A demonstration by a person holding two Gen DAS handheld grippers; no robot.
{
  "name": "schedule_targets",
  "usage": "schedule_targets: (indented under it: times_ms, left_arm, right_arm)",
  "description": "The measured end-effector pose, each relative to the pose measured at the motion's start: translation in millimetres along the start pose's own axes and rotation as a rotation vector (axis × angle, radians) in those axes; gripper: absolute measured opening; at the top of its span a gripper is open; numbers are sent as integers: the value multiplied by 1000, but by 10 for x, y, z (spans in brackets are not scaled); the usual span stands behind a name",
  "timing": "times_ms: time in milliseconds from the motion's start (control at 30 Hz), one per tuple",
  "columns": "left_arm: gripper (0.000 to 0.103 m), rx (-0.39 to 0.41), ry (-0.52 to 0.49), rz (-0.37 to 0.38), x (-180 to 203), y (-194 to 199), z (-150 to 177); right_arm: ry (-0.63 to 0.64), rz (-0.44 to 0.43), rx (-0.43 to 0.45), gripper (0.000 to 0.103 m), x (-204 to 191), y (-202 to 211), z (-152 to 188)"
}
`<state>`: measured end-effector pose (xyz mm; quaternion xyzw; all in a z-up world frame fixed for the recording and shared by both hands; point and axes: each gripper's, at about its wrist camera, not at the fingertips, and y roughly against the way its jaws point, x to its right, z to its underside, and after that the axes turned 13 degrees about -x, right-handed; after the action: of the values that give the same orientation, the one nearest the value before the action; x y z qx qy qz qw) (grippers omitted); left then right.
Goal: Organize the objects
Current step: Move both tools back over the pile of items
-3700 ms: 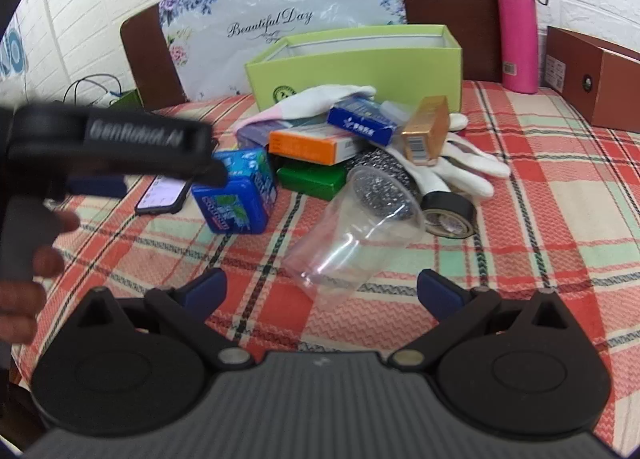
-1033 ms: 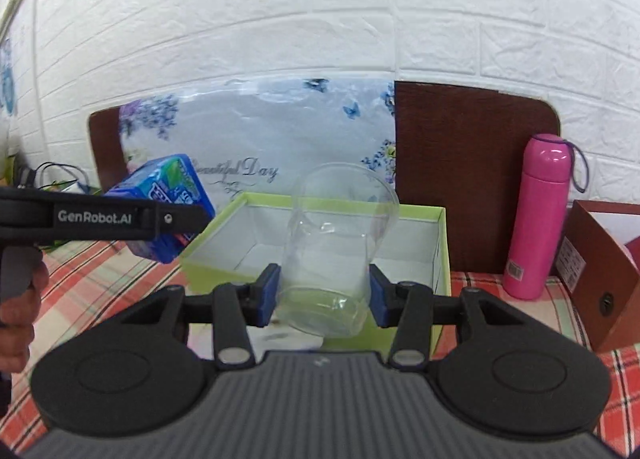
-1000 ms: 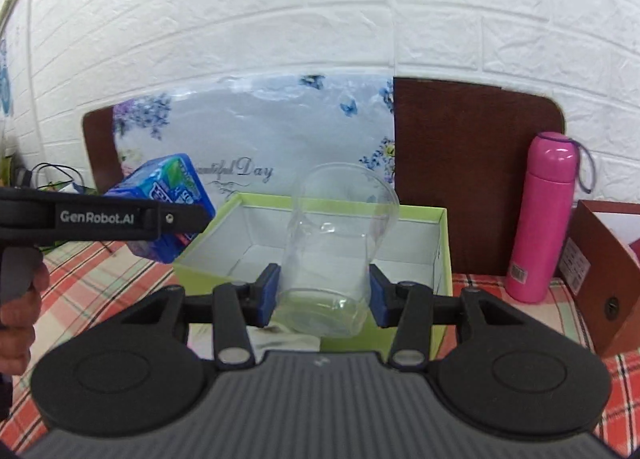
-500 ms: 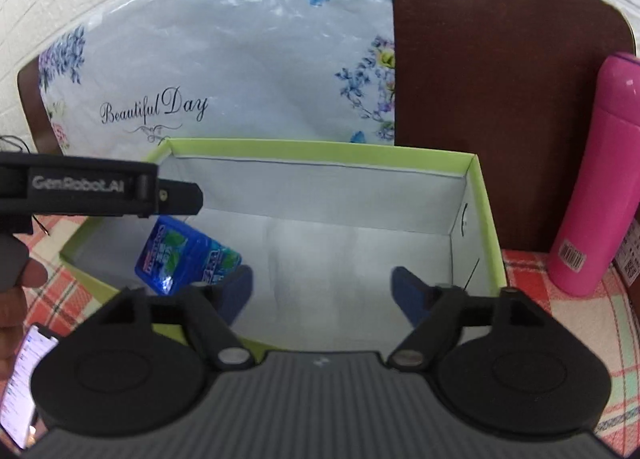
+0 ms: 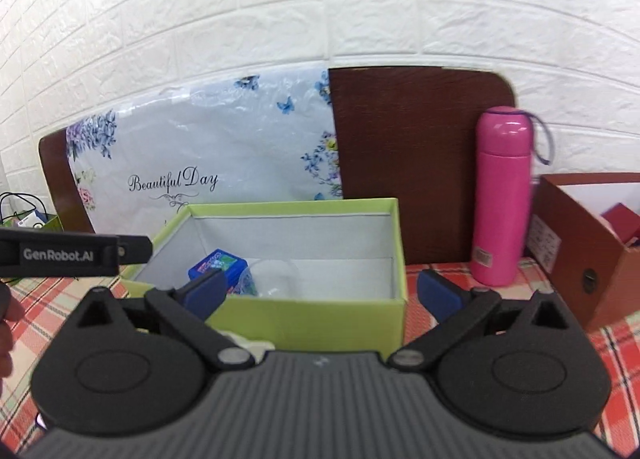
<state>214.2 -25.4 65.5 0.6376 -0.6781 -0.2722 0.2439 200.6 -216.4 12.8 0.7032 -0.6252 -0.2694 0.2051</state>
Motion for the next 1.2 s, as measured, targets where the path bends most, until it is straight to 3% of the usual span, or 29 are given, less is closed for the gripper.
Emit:
schedule_targets:
  times_ms: [133, 433, 633, 767, 933, 1200]
  left_arm:
    - [87, 23, 12, 28, 69, 243, 240]
    - [87, -20, 42, 69, 46, 436, 832]
    - [87, -87, 88, 97, -66, 395, 1239]
    - [87, -106, 64, 108, -78, 363, 1451]
    - [87, -108, 80, 146, -147, 355, 1491]
    - [87, -58, 51, 200, -77, 324, 1339]
  right_arm:
    - [-23, -24, 11, 103, 16, 304, 269]
    - [49, 21, 52, 103, -94, 797, 801]
    - [112, 57, -4, 103, -184, 827, 1174]
    - [74, 32, -54, 103, -163, 758, 1388]
    - [52, 61, -97, 85, -121, 565, 1320]
    - [30, 53, -113, 72, -110, 183, 1024]
